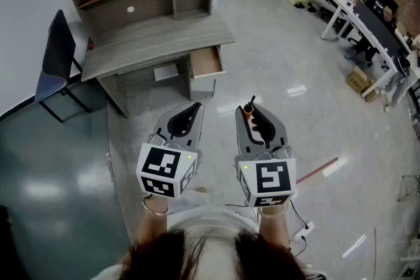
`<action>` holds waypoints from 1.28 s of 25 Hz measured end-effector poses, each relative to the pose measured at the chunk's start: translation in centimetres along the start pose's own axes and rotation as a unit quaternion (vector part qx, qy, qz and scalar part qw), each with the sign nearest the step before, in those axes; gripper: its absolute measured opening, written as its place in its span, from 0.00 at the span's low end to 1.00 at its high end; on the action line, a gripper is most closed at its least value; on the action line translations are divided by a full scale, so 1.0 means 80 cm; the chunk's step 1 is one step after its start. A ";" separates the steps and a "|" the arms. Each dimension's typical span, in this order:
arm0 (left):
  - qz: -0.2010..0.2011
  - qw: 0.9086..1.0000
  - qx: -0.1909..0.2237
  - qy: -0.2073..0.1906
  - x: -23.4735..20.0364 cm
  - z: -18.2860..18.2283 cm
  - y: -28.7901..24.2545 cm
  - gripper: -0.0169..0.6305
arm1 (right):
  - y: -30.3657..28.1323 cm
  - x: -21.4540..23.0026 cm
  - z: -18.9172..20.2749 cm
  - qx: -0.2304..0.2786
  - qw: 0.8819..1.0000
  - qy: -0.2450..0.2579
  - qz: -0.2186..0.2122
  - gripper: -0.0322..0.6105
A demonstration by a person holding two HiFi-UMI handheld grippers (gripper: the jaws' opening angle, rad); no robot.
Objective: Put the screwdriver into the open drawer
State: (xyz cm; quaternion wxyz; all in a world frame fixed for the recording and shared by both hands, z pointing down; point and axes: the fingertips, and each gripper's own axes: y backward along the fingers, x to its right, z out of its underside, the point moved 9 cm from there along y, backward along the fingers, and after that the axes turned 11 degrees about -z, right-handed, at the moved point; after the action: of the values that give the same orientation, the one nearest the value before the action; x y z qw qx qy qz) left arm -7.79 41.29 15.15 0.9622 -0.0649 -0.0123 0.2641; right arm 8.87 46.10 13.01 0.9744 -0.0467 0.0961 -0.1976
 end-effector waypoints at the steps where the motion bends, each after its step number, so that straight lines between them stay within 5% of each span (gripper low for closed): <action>1: 0.001 1.000 0.001 -0.001 -0.009 0.001 -0.003 0.06 | -0.009 -0.004 -0.001 0.003 1.000 0.004 0.003 0.19; 17: 0.024 1.000 -0.011 0.014 -0.093 0.008 -0.060 0.06 | -0.107 -0.009 -0.009 -0.014 1.000 0.011 0.019 0.19; 32: 0.006 1.000 -0.029 0.002 -0.114 -0.004 -0.216 0.06 | -0.220 0.099 0.011 -0.023 1.000 0.001 -0.008 0.19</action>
State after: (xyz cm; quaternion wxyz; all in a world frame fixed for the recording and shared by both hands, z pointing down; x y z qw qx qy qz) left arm -6.87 21.86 17.16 0.9584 -0.0931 -0.0173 0.2691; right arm 9.59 26.85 14.84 0.9714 -0.0700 0.1010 -0.2034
